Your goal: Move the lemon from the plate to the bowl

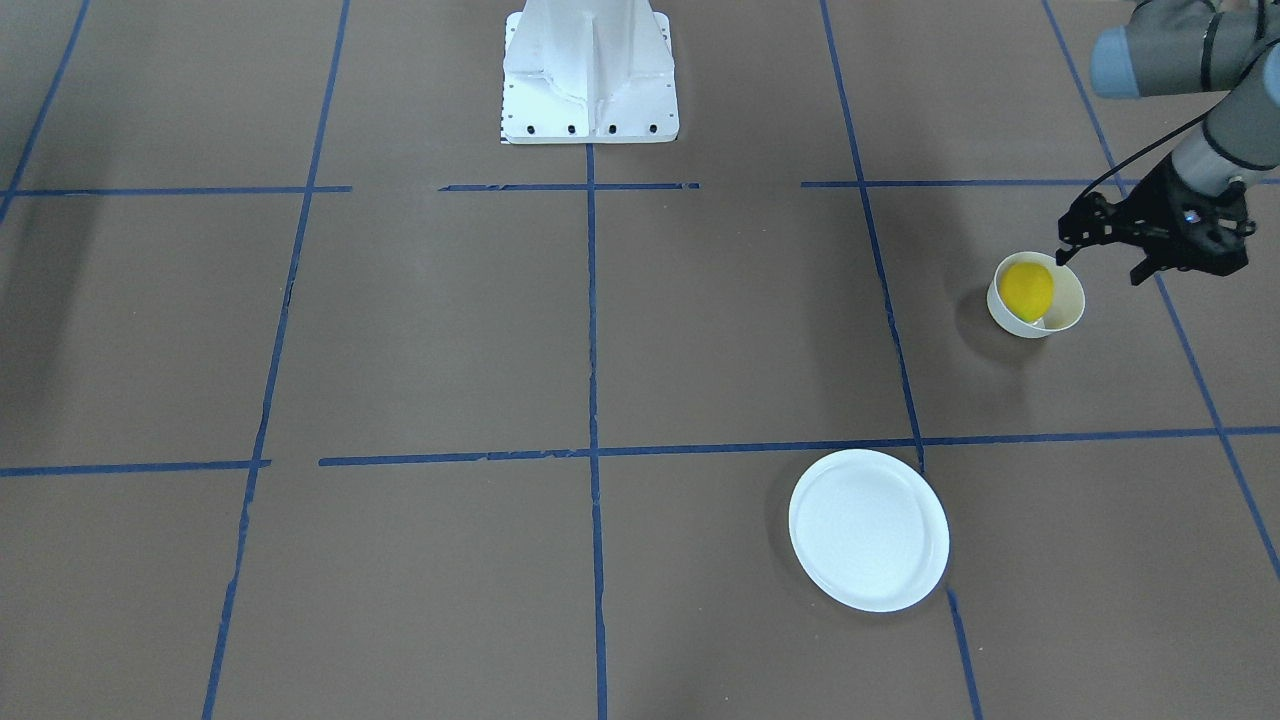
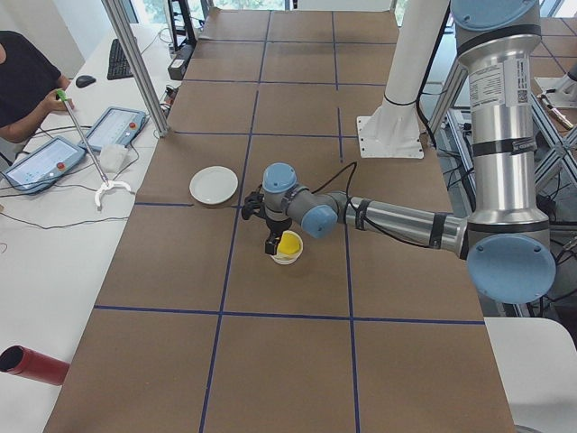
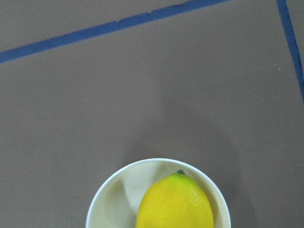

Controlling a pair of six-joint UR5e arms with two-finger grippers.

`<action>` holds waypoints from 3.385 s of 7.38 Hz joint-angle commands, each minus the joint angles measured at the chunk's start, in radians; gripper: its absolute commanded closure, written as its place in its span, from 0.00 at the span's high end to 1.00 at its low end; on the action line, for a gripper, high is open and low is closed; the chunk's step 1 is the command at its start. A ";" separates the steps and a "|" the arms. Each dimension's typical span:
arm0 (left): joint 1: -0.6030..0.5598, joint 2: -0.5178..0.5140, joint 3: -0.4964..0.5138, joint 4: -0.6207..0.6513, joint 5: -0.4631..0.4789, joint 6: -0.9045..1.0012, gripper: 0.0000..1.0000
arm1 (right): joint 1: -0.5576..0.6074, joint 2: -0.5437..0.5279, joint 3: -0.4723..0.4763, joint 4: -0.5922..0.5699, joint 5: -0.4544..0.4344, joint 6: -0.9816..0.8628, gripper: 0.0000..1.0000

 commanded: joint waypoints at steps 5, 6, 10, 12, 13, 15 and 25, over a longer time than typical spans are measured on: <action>-0.488 -0.103 0.001 0.457 -0.061 0.330 1.00 | 0.000 0.000 0.000 0.000 0.000 0.000 1.00; -0.493 -0.083 0.003 0.458 -0.063 0.335 1.00 | 0.000 0.000 0.000 0.000 0.000 0.000 1.00; -0.493 0.043 0.024 0.411 -0.207 0.332 1.00 | 0.000 0.000 0.000 0.000 0.000 0.000 1.00; -0.490 0.028 0.018 0.423 -0.176 0.327 1.00 | 0.000 0.000 0.000 0.000 0.000 0.000 1.00; -0.482 0.021 0.016 0.441 -0.134 0.327 1.00 | 0.000 0.000 0.000 0.000 0.000 0.000 1.00; -0.482 -0.037 0.015 0.525 -0.049 0.332 1.00 | 0.000 0.000 0.000 0.000 0.000 0.000 1.00; -0.482 -0.049 0.004 0.516 -0.057 0.336 1.00 | 0.000 0.000 0.000 0.000 0.000 0.000 1.00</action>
